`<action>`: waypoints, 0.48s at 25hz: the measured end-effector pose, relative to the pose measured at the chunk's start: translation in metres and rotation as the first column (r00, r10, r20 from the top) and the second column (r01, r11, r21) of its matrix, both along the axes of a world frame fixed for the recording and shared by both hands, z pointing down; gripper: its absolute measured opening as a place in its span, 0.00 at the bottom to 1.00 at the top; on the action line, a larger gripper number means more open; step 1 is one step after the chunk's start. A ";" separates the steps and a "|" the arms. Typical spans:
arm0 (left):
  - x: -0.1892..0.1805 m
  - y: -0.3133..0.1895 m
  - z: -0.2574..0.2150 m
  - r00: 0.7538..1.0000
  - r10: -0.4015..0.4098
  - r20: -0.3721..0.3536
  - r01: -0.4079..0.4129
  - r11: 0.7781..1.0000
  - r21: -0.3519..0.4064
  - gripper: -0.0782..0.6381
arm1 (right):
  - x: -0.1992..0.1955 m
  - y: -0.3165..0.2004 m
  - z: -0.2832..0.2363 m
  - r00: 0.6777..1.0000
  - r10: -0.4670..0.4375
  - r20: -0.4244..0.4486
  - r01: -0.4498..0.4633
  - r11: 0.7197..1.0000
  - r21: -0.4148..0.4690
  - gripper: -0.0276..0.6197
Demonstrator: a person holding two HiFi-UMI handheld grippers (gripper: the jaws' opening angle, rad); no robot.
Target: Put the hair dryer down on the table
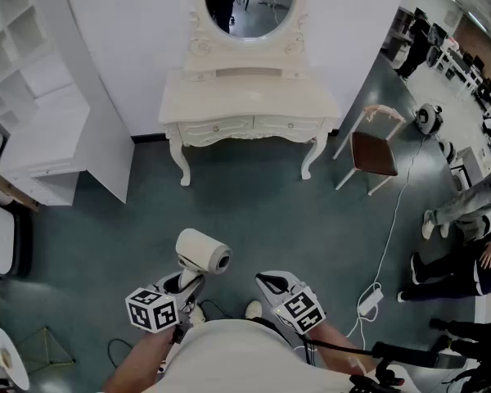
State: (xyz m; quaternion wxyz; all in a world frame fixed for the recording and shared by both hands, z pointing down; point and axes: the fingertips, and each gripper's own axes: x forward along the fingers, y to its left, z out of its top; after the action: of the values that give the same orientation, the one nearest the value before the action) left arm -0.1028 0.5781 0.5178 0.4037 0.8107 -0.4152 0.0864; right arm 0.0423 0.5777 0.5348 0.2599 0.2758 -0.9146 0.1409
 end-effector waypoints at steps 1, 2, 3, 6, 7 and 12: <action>-0.016 0.002 0.000 1.000 -0.002 0.000 0.002 1.000 0.004 0.35 | -0.017 0.002 -0.001 1.000 -0.006 0.000 0.006 1.000 0.007 0.04; -0.032 0.005 0.000 1.000 -0.005 0.000 0.005 1.000 0.007 0.35 | -0.034 0.004 -0.003 1.000 -0.012 0.000 0.012 1.000 0.014 0.04; -0.047 0.008 0.001 1.000 -0.007 0.002 0.007 1.000 0.009 0.35 | -0.050 0.006 -0.003 1.000 -0.019 -0.002 0.019 1.000 0.019 0.04; -0.088 0.018 0.011 1.000 -0.017 0.010 0.016 1.000 0.004 0.35 | -0.091 0.013 -0.003 0.999 -0.038 -0.013 0.039 0.999 0.027 0.04; -0.100 0.021 0.014 1.000 -0.020 0.010 0.020 1.000 0.000 0.35 | -0.101 0.015 -0.002 0.999 -0.042 -0.019 0.042 0.999 0.026 0.04; -0.151 0.027 0.022 1.000 -0.016 0.004 0.016 1.000 0.005 0.35 | -0.147 0.022 0.003 0.999 -0.024 -0.034 0.025 1.000 0.008 0.04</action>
State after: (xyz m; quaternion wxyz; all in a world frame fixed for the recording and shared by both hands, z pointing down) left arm -0.2538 0.6056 0.5396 0.4016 0.8082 -0.4226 0.0837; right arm -0.1051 0.5993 0.5378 0.2757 0.2680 -0.9140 0.1292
